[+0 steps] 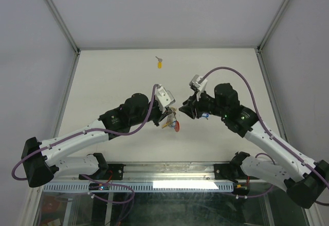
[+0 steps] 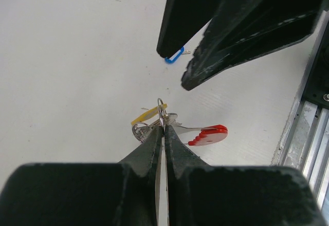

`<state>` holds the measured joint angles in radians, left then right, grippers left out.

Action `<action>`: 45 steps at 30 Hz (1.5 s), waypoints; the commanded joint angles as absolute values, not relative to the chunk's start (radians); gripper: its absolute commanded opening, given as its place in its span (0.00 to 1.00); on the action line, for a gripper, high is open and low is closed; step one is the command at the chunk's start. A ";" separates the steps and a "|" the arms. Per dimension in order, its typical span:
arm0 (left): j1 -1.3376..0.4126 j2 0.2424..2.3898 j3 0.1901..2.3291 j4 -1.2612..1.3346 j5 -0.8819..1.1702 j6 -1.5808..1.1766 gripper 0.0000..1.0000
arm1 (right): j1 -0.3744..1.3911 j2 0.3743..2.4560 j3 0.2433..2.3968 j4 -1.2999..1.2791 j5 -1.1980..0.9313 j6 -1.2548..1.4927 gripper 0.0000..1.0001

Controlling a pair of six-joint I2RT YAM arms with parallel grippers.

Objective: Put the keys on the keyring

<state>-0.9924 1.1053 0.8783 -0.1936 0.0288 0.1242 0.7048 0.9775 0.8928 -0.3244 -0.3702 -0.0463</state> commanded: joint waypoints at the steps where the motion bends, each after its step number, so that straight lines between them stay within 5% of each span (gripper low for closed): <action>1: -0.980 1.048 0.878 -0.095 0.069 0.146 0.00 | 0.707 0.835 0.762 -0.100 -0.410 -0.197 0.39; 13: -0.980 0.976 0.793 0.008 0.262 0.208 0.00 | 0.709 0.763 0.746 -0.160 -0.654 -0.560 0.34; 45: -0.980 0.982 0.816 -0.014 0.417 0.254 0.00 | 0.709 0.921 0.931 -0.432 -0.861 -0.622 0.25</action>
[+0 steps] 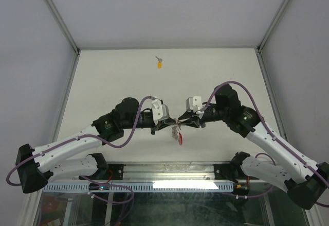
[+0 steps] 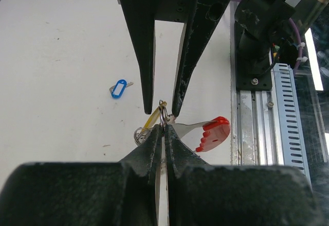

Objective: Put the keys on the keyring

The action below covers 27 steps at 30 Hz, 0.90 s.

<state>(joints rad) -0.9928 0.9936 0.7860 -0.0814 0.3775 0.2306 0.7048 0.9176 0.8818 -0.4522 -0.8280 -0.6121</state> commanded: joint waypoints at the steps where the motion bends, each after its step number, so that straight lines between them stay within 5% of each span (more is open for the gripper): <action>1: -0.980 0.983 0.818 -0.015 0.416 0.254 0.00 | 0.709 0.923 0.932 -0.433 -0.863 -0.621 0.24; 12: -0.980 0.982 0.819 -0.019 0.397 0.250 0.00 | 0.709 0.933 0.937 -0.446 -0.871 -0.604 0.00; 17: -0.980 0.985 0.824 -0.027 0.363 0.238 0.01 | 0.709 0.942 0.996 -0.530 -0.831 -0.607 0.00; 23: -0.980 0.984 0.825 -0.028 0.328 0.232 0.25 | 0.713 0.983 1.113 -0.723 -0.746 -0.640 0.00; 27: -0.981 0.982 0.822 -0.016 0.316 0.225 0.29 | 0.741 1.035 1.203 -0.881 -0.651 -0.665 0.00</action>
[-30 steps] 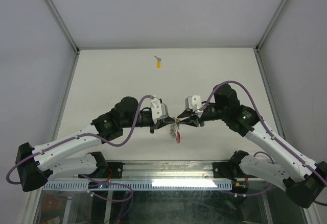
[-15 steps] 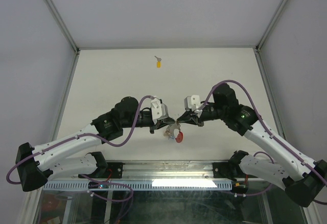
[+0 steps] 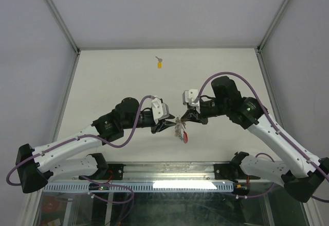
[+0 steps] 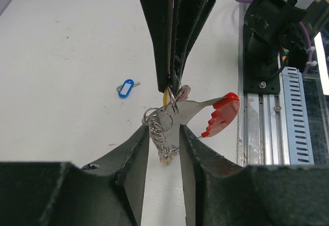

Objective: Put the keys on the keyring

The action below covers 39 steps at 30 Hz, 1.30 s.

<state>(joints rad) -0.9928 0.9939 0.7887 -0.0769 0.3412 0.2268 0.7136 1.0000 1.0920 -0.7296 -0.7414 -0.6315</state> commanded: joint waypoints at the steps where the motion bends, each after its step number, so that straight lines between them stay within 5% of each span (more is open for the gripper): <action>1: -0.980 0.980 0.820 -0.009 0.311 0.221 0.30 | 0.749 1.050 1.224 -0.914 -0.624 -0.666 0.00; 11: -0.980 0.964 0.782 0.055 0.252 0.174 0.34 | 0.841 1.191 1.404 -1.098 -0.401 -0.620 0.00; 39: -0.980 1.026 0.755 0.181 0.358 0.087 0.25 | 0.868 1.180 1.399 -0.973 -0.408 -0.538 0.00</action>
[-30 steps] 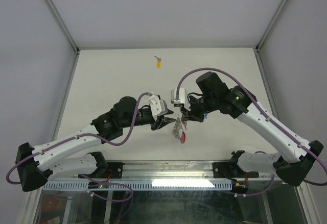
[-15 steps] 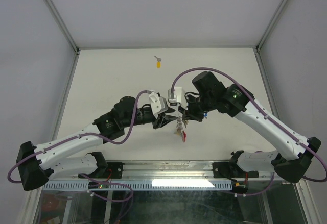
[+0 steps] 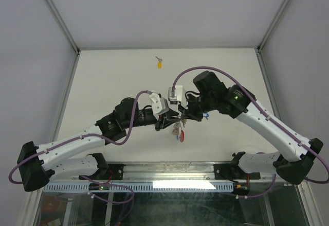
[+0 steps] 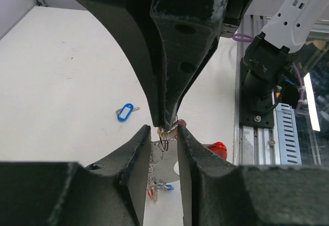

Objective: Put the keys on the keyring

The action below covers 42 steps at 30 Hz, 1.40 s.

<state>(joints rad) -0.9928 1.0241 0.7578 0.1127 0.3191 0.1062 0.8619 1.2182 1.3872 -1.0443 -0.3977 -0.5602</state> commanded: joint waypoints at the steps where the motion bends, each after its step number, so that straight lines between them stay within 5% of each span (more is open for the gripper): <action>1: -0.980 1.027 0.755 0.180 0.360 0.087 0.24 | 0.868 1.178 1.396 -0.970 -0.407 -0.538 0.00; 16: -0.980 1.041 0.760 0.150 0.342 0.101 0.00 | 0.868 1.153 1.385 -0.946 -0.416 -0.531 0.00; 30: -0.980 1.070 0.776 0.140 0.328 0.064 0.00 | 0.868 1.112 1.337 -0.888 -0.430 -0.510 0.01; 42: -0.979 1.037 0.677 0.279 0.265 -0.009 0.00 | 0.867 1.012 1.200 -0.691 -0.410 -0.386 0.32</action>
<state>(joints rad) -0.9924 1.0744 0.7052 0.1577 0.3031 0.0349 0.8627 1.0637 1.2255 -0.8452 -0.4129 -0.4603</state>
